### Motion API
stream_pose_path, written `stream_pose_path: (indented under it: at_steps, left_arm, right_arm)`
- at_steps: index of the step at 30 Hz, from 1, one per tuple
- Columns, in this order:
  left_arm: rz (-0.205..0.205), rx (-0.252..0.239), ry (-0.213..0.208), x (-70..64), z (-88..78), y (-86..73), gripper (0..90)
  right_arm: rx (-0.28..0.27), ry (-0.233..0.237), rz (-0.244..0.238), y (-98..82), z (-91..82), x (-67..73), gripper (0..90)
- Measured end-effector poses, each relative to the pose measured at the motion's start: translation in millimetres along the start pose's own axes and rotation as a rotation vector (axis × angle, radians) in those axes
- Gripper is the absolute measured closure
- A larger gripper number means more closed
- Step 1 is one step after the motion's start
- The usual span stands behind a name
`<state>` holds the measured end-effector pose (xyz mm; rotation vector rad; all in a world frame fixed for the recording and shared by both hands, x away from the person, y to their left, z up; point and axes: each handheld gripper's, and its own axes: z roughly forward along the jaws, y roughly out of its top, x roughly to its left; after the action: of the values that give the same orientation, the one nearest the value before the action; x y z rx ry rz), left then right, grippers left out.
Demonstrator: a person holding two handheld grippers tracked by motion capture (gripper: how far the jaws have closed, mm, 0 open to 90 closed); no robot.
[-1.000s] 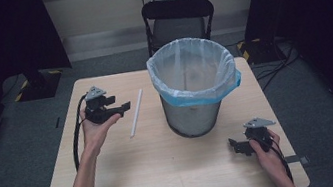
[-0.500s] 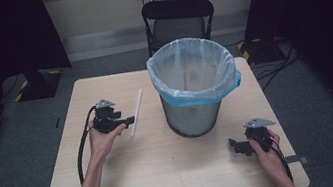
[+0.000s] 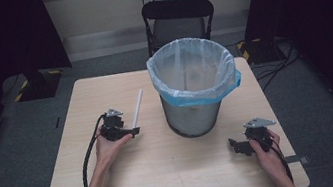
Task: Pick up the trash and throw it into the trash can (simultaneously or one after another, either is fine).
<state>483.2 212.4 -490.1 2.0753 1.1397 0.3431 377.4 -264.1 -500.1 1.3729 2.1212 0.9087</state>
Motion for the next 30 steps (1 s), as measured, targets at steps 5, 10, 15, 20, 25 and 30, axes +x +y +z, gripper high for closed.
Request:
stream_pose_path:
  at_steps: [5,10,15,20,25,30]
  left_arm:
    - [0.010,0.020,0.021,-1.5,1.7,-0.3,23.7]
    - [0.077,0.031,0.074,-10.3,3.8,0.1,31.6]
    - [0.078,0.028,0.072,-11.6,2.6,1.2,48.4]
    - [0.059,0.010,0.077,-6.7,1.3,0.3,62.2]
    - [0.061,0.003,0.066,-4.0,0.6,-1.1,73.4]
    - [0.072,0.006,0.067,-5.0,0.5,-0.4,79.2]
  right_arm:
    - [0.000,0.000,0.000,0.0,0.0,0.0,11.7]
    - [0.000,0.000,0.000,0.0,0.0,0.0,11.7]
    - [0.000,-0.001,0.001,0.0,0.0,0.1,11.7]
    - [0.000,-0.003,0.003,-0.1,-0.1,0.3,11.7]
    - [0.000,-0.003,0.003,-0.1,-0.1,0.3,11.7]
    - [0.000,-0.003,0.003,-0.1,-0.1,0.3,11.7]
